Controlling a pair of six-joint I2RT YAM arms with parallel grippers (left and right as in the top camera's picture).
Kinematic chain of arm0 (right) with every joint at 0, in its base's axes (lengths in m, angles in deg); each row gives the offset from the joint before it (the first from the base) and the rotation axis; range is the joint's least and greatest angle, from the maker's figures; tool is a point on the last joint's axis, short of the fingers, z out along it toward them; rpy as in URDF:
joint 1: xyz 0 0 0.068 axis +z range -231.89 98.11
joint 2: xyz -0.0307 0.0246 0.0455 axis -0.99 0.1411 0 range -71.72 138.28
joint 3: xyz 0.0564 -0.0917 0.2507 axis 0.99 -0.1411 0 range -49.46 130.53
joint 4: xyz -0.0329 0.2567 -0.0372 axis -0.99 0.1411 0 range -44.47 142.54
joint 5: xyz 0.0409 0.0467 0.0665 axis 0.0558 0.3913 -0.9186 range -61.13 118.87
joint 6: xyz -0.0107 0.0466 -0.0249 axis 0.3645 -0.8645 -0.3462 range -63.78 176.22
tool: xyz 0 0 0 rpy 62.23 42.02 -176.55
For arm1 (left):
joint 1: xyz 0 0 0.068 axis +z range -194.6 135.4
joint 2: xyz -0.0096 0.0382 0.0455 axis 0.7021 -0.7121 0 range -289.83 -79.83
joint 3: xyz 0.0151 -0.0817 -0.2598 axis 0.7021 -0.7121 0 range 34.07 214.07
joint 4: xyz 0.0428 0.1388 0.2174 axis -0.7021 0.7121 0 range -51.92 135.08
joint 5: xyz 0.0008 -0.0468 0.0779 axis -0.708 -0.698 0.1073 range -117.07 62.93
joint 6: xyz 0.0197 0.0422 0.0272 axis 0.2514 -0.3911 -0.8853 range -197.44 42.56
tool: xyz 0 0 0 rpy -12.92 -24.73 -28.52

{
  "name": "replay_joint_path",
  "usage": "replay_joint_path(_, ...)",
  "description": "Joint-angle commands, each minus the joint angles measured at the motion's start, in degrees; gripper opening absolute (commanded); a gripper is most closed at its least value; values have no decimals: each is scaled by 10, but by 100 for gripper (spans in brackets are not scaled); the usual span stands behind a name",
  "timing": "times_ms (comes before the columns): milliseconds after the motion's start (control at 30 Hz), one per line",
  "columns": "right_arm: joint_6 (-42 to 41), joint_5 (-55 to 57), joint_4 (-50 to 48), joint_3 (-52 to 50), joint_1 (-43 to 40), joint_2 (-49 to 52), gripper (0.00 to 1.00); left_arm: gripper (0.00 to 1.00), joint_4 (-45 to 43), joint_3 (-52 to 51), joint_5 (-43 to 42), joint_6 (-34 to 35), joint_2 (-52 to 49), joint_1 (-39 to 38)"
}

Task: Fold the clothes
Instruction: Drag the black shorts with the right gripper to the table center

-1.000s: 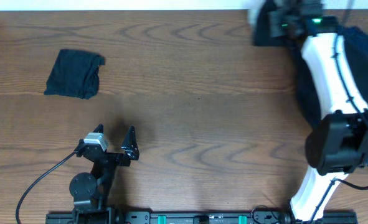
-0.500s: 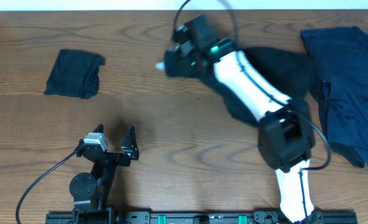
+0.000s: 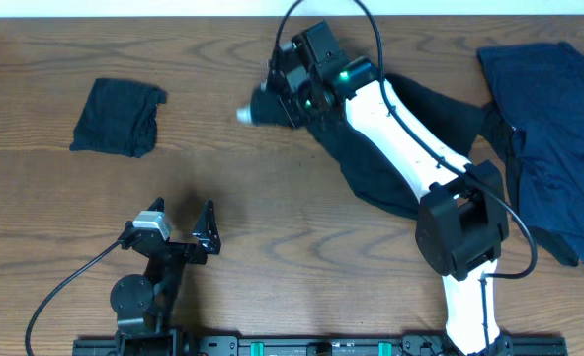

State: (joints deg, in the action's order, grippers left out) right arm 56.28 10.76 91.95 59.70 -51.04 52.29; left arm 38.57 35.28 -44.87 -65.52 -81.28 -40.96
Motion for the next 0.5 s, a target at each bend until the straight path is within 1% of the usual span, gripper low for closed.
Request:
replay_joint_path(0,-9,-107,39,7,17,-18,1,98,22,-9,-6,-7,1,-2)
replay_joint_path(67,-9,-106,67,4,31,-18,3,98,22,-9,-6,-7,1,-2)
replay_joint_path(100,-9,-103,77,2,38,-18,17,98,21,-9,-6,-7,1,-2)
replay_joint_path(133,-9,-96,85,1,44,-18,36,98,21,-9,-6,-7,1,-2)
replay_joint_path(200,-8,-83,89,-2,57,-18,54,98,22,-9,-6,-7,1,-2)
replay_joint_path(233,-5,-80,88,-2,62,-18,60,98,21,-9,-6,-7,1,-2)
replay_joint_path(267,4,-80,85,-2,66,-18,63,98,21,-9,-6,-7,1,-2)
replay_joint_path(333,18,-80,84,3,66,-22,64,98,21,-9,-6,-7,1,-2)
replay_joint_path(467,25,-39,86,28,34,-47,68,98,22,-9,-6,-7,1,-2)
